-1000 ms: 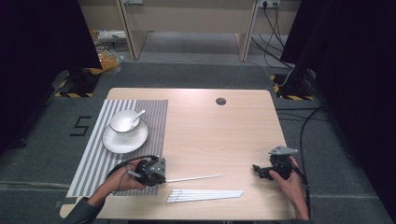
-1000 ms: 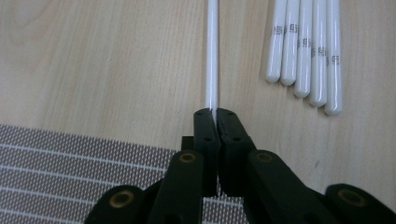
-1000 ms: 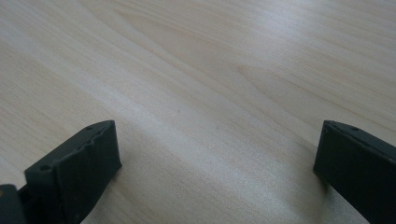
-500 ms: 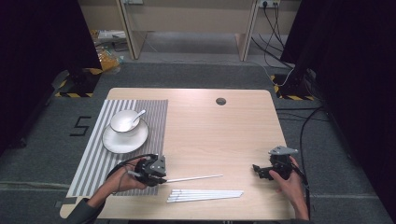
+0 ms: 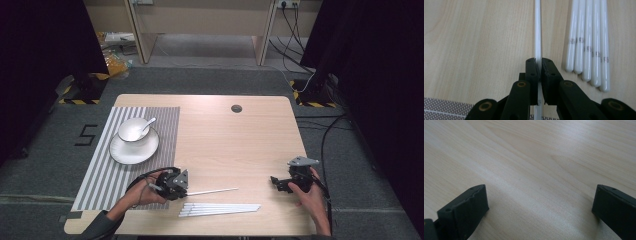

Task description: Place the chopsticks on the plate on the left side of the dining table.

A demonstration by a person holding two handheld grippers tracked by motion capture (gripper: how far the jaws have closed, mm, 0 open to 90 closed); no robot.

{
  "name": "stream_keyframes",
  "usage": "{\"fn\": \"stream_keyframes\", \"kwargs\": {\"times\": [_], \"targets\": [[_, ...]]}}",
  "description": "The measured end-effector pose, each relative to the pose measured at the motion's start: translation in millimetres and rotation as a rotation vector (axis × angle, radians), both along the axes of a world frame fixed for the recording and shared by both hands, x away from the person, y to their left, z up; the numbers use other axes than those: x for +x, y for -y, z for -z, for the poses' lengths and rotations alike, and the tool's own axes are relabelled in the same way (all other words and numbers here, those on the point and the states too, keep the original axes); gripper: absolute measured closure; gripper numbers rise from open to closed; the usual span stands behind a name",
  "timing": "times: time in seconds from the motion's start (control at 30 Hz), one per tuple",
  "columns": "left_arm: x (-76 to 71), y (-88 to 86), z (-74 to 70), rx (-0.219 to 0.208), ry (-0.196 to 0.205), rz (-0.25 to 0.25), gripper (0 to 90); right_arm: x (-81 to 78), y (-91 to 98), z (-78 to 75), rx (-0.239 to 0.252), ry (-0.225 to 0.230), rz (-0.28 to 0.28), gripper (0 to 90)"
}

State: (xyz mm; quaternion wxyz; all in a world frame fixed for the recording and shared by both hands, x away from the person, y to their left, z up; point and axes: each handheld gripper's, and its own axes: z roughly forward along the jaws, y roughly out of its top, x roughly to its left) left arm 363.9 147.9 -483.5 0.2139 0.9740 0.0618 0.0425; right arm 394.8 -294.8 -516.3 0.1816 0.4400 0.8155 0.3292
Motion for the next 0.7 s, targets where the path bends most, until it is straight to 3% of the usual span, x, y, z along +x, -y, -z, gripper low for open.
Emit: {"fn": "stream_keyframes", "kwargs": {"times": [0.23,0.7], "targets": [[-3.2,-14.7,-3.0,0.063,0.006,0.020,83.8,0.0,0.0,0.0,0.000,0.000,0.000,0.3],[-9.8,-71.7,-6.3,0.129,0.007,-0.056,83.7,0.0,0.0,0.0,0.000,0.000,0.000,0.4]]}}
